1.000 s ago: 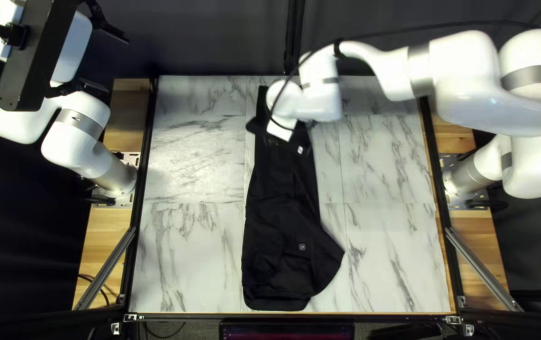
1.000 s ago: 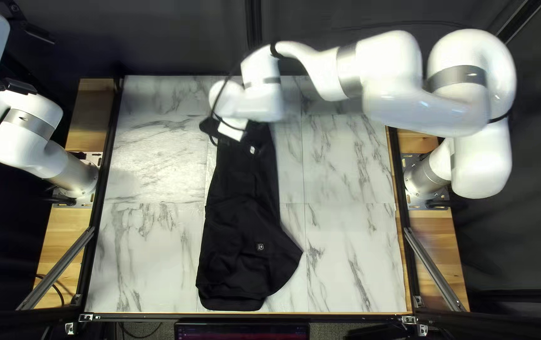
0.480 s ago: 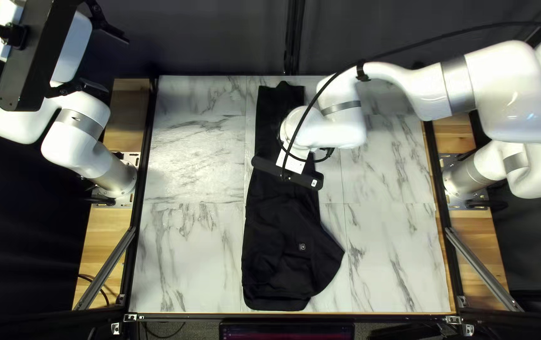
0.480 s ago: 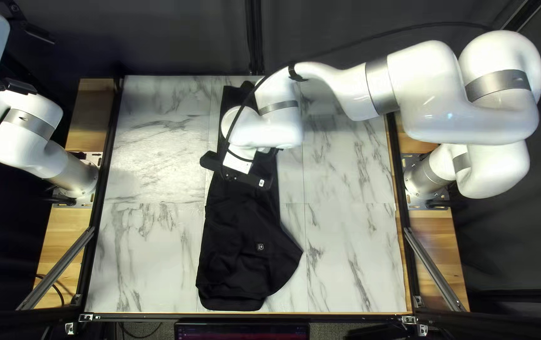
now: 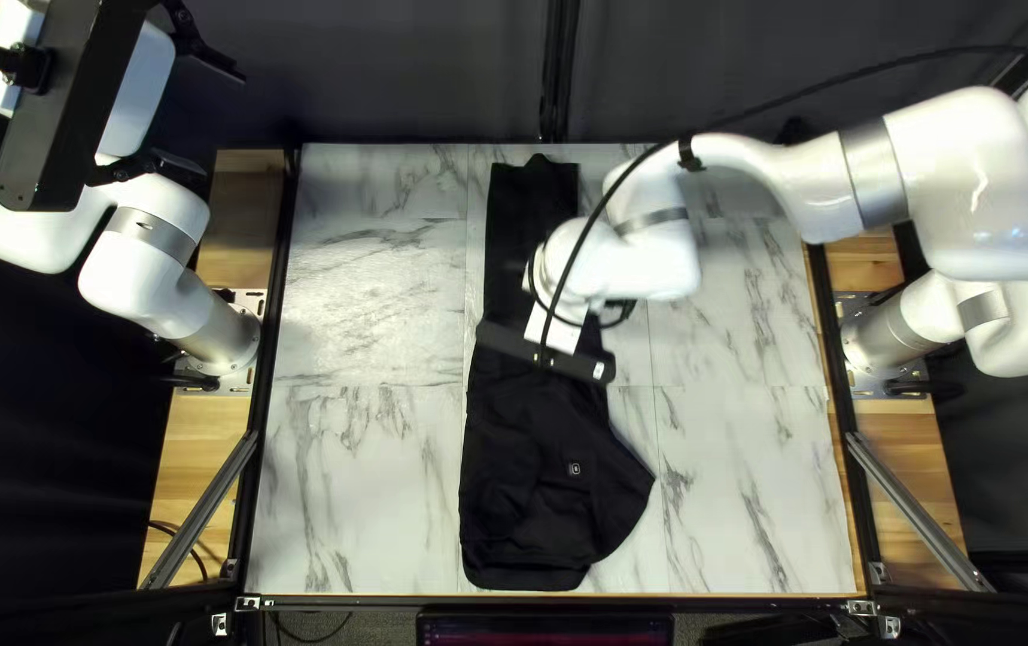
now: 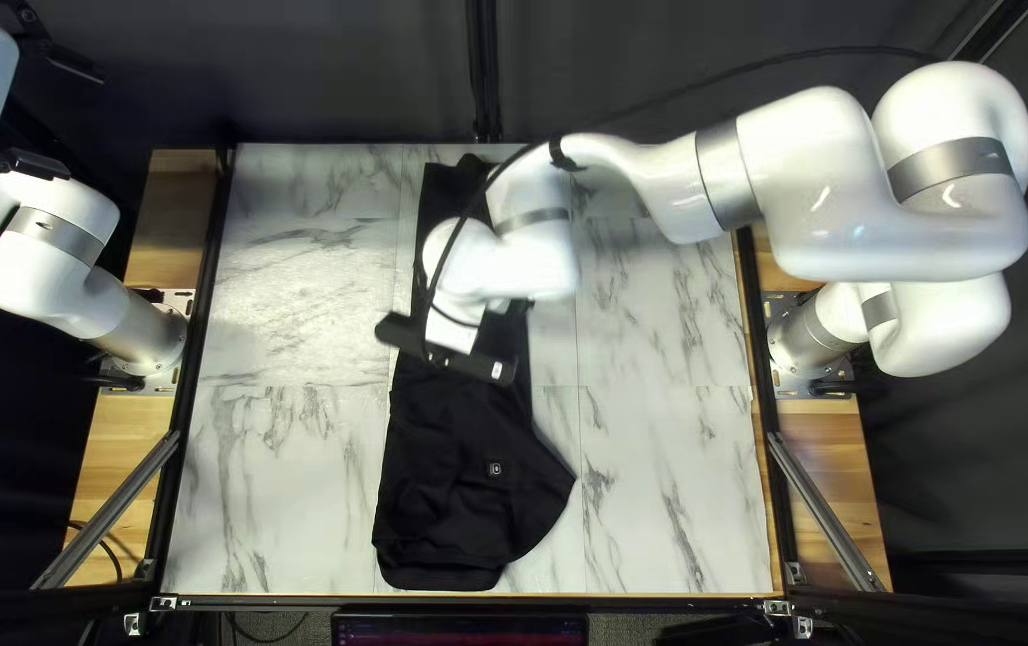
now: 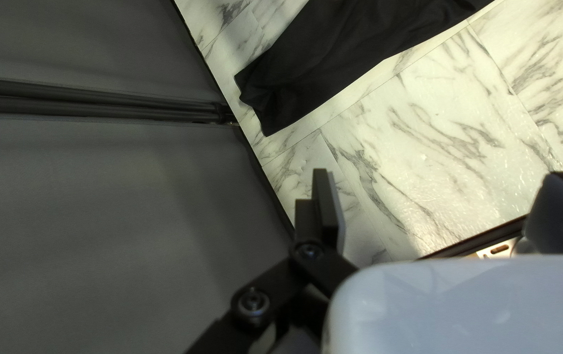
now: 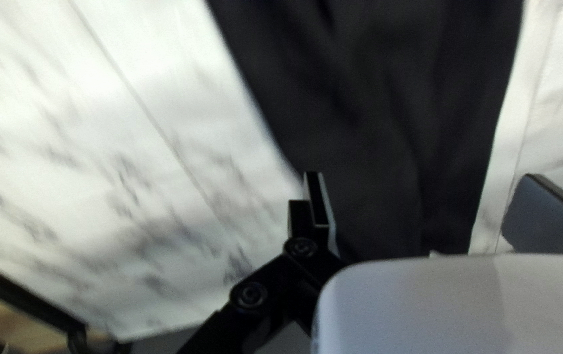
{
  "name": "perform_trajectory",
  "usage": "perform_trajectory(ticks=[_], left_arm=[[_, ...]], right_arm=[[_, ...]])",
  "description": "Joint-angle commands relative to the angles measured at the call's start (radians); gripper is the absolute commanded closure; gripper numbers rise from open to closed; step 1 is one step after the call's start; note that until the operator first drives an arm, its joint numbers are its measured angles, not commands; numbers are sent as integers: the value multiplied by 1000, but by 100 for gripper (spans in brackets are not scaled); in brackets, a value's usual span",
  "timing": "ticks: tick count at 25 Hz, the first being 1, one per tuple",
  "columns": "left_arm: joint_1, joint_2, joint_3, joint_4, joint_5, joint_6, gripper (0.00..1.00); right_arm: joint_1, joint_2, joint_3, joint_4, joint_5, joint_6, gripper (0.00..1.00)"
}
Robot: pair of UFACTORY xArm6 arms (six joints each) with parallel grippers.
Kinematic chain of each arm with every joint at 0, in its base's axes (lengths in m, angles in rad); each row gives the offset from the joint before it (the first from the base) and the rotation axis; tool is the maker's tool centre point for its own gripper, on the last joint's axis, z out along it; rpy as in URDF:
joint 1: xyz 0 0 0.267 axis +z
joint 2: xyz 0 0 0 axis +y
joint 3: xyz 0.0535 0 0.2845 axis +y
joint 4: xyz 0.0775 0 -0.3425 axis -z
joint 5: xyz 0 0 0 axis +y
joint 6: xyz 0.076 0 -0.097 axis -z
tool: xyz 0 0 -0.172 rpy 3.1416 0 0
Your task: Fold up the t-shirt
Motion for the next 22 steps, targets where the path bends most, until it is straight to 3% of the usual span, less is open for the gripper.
perform_trajectory(ticks=[1, 6, 10, 14, 22], left_arm=[[0, 0, 0, 0, 0, 0, 0], [0, 0, 0, 0, 0, 0, 0], [0, 0, 0, 0, 0, 0, 0], [0, 0, 0, 0, 0, 0, 0], [0, 0, 0, 0, 0, 0, 0]], right_arm=[[2, -1, 3, 11, -9, 3, 0], [0, 8, -1, 24, -6, -18, 0], [53, 109, -107, 184, 55, -132, 0], [78, 176, -179, 281, 117, -200, 0], [-12, 277, -277, 353, 277, -232, 0]])
